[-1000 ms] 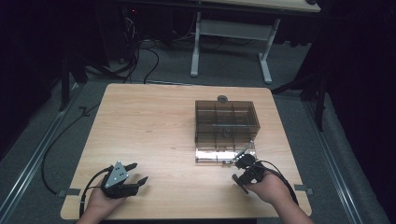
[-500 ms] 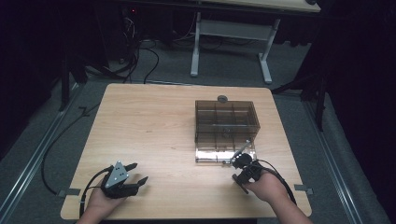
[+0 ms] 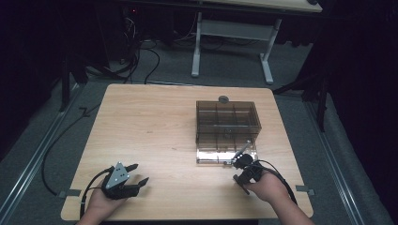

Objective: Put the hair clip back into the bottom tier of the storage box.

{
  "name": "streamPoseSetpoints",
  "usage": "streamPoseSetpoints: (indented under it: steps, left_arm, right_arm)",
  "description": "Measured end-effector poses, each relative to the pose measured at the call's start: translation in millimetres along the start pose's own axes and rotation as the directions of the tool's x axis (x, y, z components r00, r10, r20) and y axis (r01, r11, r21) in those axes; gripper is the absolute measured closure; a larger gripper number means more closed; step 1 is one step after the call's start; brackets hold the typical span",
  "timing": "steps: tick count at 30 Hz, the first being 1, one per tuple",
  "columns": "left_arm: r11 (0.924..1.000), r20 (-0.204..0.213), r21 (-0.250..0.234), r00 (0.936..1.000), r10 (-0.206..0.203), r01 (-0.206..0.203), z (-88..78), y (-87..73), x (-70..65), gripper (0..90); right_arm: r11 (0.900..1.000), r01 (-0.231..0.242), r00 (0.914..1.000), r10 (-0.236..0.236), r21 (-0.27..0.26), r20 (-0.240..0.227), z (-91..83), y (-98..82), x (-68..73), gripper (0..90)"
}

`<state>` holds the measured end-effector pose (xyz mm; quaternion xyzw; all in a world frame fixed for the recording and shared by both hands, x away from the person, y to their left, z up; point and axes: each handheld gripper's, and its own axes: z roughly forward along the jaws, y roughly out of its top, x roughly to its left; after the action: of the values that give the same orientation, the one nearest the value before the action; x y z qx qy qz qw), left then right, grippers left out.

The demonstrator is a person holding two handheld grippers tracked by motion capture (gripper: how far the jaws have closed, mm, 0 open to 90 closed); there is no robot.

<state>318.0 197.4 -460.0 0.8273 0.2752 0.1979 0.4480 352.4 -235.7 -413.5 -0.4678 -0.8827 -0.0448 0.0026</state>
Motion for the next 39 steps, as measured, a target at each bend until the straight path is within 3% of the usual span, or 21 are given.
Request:
streamPoseSetpoints:
  steps: [8,33,34,35,36,38,39]
  left_arm:
    - [1.0,0.0,0.0,1.0,0.001,-0.001,0.0,0.0,0.1,34.0]
    - [1.0,-0.001,0.003,1.0,0.005,-0.005,0.2,0.2,-0.4,34.0]
    - [1.0,-0.001,0.002,1.0,0.005,-0.005,0.2,0.2,-0.4,34.0]
    - [1.0,-0.001,0.002,1.0,0.005,-0.005,0.2,0.2,-0.5,34.0]
    - [1.0,-0.002,0.002,1.0,0.007,-0.007,0.2,0.2,-0.5,34.0]
    - [1.0,-0.002,0.0,1.0,0.007,-0.007,0.1,0.1,-0.6,34.0]
    - [1.0,-0.002,0.0,1.0,0.008,-0.008,0.1,0.1,-0.7,34.0]
  right_arm:
    - [1.0,0.027,0.9996,-0.027,0.008,-0.001,-1.5,2.4,0.2,81.3]
    - [0.999,0.029,0.9996,-0.029,-0.04,-0.001,-27.2,8.8,-7.1,81.4]
    - [0.996,0.073,0.9973,-0.073,-0.051,0.007,-27.2,9.8,-10.5,81.3]
    - [0.999,0.022,0.9998,-0.022,-0.037,0.003,-29.0,9.6,-7.8,81.3]
    - [0.999,0.022,0.9998,-0.022,-0.037,0.003,-29.0,9.6,-7.8,81.3]
    - [0.999,0.036,0.9994,-0.036,-0.041,0.002,-29.4,10.8,-9.2,81.3]
    - [0.995,0.079,0.9969,-0.078,-0.054,0.009,-29.0,11.9,-12.3,81.3]
